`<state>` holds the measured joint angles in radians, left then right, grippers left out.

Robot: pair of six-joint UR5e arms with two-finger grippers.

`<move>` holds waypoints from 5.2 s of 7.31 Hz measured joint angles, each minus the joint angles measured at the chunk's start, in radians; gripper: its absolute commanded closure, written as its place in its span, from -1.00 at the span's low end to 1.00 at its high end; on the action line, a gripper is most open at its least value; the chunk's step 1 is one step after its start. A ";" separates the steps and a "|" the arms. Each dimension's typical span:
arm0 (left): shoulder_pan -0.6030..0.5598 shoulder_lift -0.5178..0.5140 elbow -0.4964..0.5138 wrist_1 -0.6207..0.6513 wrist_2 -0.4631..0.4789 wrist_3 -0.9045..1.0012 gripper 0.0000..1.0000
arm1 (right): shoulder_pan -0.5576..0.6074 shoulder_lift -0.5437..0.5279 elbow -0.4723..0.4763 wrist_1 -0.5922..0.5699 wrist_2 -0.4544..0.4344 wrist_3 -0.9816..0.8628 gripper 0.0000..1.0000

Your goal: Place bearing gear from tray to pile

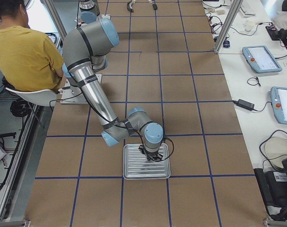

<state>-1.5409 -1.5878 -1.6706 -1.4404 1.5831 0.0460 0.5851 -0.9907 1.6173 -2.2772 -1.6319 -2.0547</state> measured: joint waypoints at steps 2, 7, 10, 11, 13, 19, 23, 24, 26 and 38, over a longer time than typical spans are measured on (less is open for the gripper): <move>0.001 0.000 0.000 0.000 0.000 0.000 -1.00 | 0.055 -0.102 0.028 0.037 0.000 0.076 1.00; 0.004 0.001 0.000 0.000 -0.001 0.000 -1.00 | 0.498 -0.441 0.257 0.228 -0.003 0.872 1.00; 0.007 0.001 0.000 0.000 0.000 0.001 -1.00 | 0.871 -0.425 0.231 0.284 0.052 1.503 1.00; 0.007 0.000 0.000 0.000 -0.002 0.000 -1.00 | 0.997 -0.378 0.227 0.225 0.080 1.714 1.00; 0.006 0.000 0.000 0.000 -0.003 0.000 -1.00 | 1.205 -0.275 0.200 0.111 0.151 2.111 0.95; 0.006 -0.020 -0.006 -0.002 0.000 -0.010 -1.00 | 1.256 -0.192 0.121 0.131 0.206 2.284 -1.00; -0.104 -0.117 -0.034 0.068 -0.015 -0.079 -1.00 | 0.699 -0.355 0.073 0.464 0.009 1.411 -1.00; -0.154 -0.157 -0.051 0.132 -0.019 -0.112 -1.00 | 0.521 -0.346 0.071 0.432 -0.005 1.190 -1.00; -0.237 -0.249 -0.093 0.282 -0.025 -0.145 -1.00 | 0.246 -0.208 0.061 0.182 -0.007 0.785 -1.00; -0.346 -0.471 -0.119 0.378 -0.025 -0.199 0.94 | -0.017 -0.012 0.078 -0.011 0.072 0.426 -0.02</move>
<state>-1.8867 -2.0591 -1.7896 -1.0628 1.5582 -0.1530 0.5676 -1.0029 1.6952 -2.2880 -1.5603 -1.6288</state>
